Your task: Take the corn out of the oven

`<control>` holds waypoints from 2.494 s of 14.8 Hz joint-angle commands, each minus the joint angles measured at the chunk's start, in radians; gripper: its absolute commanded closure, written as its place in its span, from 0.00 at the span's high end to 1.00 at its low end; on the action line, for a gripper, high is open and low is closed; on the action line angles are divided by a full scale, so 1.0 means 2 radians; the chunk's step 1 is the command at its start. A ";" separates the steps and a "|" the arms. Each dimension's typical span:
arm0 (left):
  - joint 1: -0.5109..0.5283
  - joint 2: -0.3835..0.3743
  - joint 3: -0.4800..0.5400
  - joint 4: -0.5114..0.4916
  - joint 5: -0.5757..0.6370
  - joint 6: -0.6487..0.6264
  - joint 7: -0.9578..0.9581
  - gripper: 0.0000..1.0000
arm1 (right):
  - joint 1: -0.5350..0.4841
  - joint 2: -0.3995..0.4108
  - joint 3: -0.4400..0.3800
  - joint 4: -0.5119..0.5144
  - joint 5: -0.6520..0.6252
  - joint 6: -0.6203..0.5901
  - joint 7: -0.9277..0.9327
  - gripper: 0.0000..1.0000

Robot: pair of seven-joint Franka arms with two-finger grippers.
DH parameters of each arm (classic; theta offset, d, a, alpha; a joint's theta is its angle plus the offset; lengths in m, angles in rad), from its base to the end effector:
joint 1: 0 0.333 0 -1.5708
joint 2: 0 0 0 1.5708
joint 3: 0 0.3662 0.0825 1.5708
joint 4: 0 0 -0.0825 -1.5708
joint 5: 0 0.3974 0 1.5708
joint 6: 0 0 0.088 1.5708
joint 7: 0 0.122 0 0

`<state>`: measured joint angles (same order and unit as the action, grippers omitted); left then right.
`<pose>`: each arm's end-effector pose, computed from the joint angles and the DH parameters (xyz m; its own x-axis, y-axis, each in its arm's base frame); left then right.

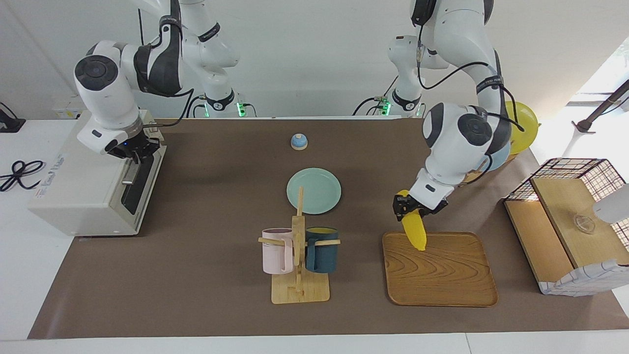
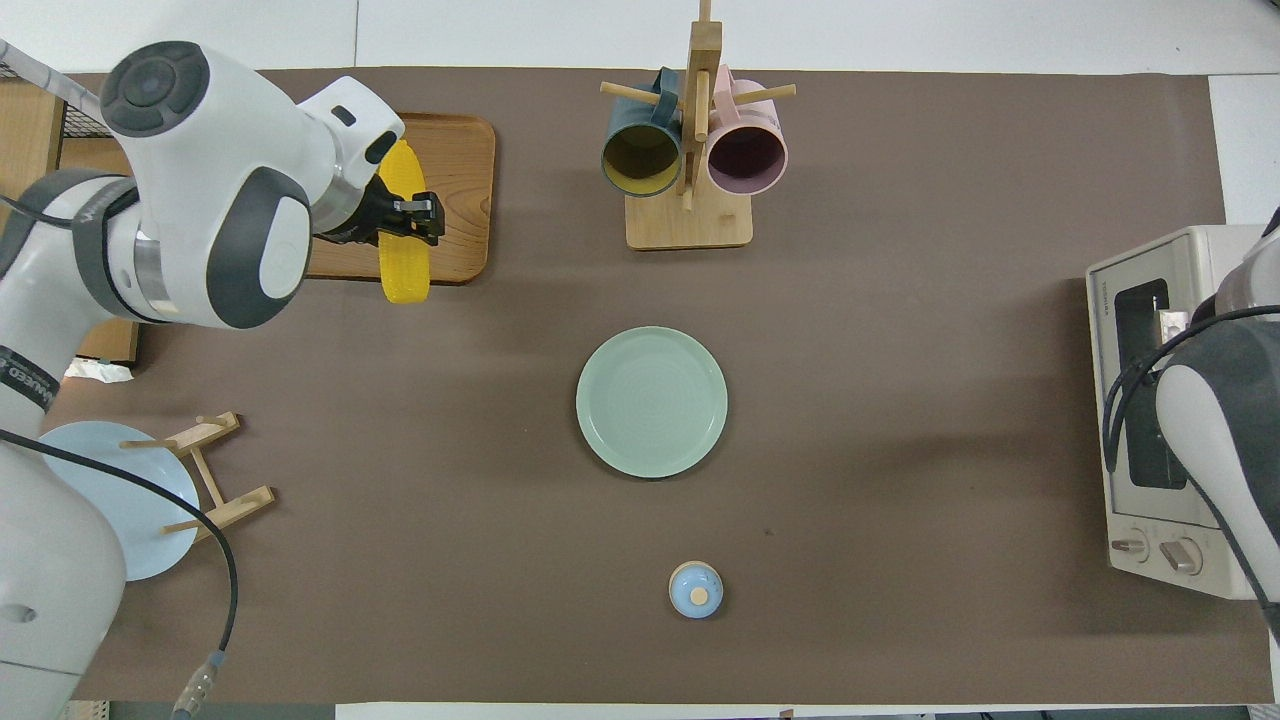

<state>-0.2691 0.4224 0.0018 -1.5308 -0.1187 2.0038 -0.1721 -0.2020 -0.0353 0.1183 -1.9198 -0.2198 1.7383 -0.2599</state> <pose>0.6912 -0.1986 0.4445 0.9985 -0.0466 0.0285 -0.0496 -0.9920 0.1157 0.5393 -0.0676 0.5266 0.9581 0.2057 -0.1992 0.2398 -0.9566 0.1658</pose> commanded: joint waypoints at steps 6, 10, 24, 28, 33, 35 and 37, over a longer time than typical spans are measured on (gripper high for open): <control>0.036 0.170 -0.009 0.198 0.006 -0.009 0.048 0.00 | 0.036 -0.008 0.009 0.079 0.087 -0.063 0.045 1.00; 0.035 0.192 -0.005 0.193 0.021 0.004 0.065 0.00 | 0.057 -0.003 0.010 0.091 0.089 -0.066 0.087 1.00; 0.037 0.179 -0.003 0.156 0.026 0.001 0.065 1.00 | 0.057 0.024 0.022 0.128 0.111 -0.107 0.129 1.00; 0.039 0.146 -0.002 0.156 0.026 -0.021 0.064 1.00 | 0.059 0.012 0.021 0.117 0.111 -0.110 0.131 1.00; 0.038 0.064 0.027 0.150 0.026 -0.087 0.059 1.00 | 0.075 0.015 0.001 0.115 0.111 -0.105 0.141 1.00; 0.038 0.031 0.040 0.150 0.026 -0.133 0.058 1.00 | 0.070 0.015 0.001 0.115 0.111 -0.104 0.141 1.00; 0.038 -0.005 0.047 0.150 0.026 -0.186 0.054 1.00 | 0.072 0.015 0.001 0.116 0.111 -0.102 0.140 1.00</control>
<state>-0.1895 0.4940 0.0822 -1.1946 -0.0824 1.7146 -0.0506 -0.0560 0.0011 0.1214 -1.6783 -0.0178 1.5312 0.0061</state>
